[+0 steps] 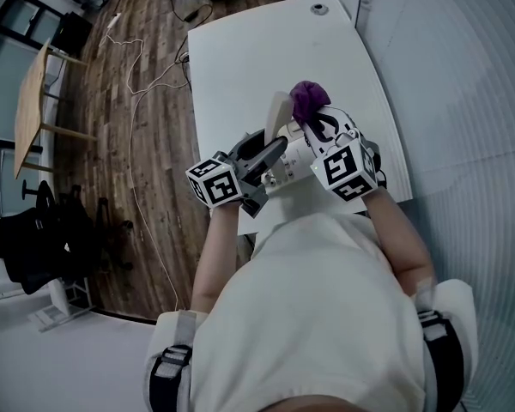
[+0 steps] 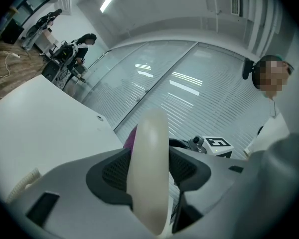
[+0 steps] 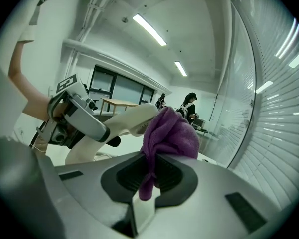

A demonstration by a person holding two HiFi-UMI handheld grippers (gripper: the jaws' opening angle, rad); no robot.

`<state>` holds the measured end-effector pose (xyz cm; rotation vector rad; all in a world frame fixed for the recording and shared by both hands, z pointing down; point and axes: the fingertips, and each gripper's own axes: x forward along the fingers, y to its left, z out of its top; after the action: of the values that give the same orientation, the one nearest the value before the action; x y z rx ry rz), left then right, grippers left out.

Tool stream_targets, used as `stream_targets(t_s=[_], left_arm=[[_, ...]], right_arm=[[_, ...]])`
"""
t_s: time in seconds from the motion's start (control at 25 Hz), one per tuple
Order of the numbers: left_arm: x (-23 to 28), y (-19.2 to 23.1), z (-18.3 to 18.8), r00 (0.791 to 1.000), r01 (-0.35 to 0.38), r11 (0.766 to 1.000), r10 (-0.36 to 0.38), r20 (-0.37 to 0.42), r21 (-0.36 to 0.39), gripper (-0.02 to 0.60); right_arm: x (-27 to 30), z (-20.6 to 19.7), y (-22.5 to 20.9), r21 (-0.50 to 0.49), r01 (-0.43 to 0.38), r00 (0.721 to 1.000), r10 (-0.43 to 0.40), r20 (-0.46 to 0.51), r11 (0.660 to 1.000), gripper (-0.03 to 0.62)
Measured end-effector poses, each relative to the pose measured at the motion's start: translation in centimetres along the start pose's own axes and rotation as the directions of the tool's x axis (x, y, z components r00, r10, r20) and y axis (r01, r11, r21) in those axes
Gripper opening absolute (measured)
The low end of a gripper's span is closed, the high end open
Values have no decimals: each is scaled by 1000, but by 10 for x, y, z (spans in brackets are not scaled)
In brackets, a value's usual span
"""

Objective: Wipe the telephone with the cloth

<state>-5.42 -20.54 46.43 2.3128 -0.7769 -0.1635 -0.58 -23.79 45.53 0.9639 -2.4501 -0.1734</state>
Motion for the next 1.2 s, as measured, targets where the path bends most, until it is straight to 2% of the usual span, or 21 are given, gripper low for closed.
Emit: stream_targets(t_s=[0.36, 0.64, 0.92, 1.2], left_arm=[[0, -1, 7, 999, 6, 999, -4, 52, -31, 241], [-3, -6, 13, 996, 16, 998, -12, 84, -53, 241], [-3, -4, 23, 994, 11, 998, -5, 105, -55, 241], [-2, -5, 26, 994, 10, 998, -2, 112, -68, 241]], right_arm=[[0, 5, 22, -120, -26, 1000, 26, -6, 992, 44], [-6, 6, 32, -177, -43, 999, 41, -17, 983, 44], [-5, 3, 43, -270, -66, 998, 58, -37, 961, 45], [-3, 5, 60, -383, -96, 995, 80, -56, 919, 44]])
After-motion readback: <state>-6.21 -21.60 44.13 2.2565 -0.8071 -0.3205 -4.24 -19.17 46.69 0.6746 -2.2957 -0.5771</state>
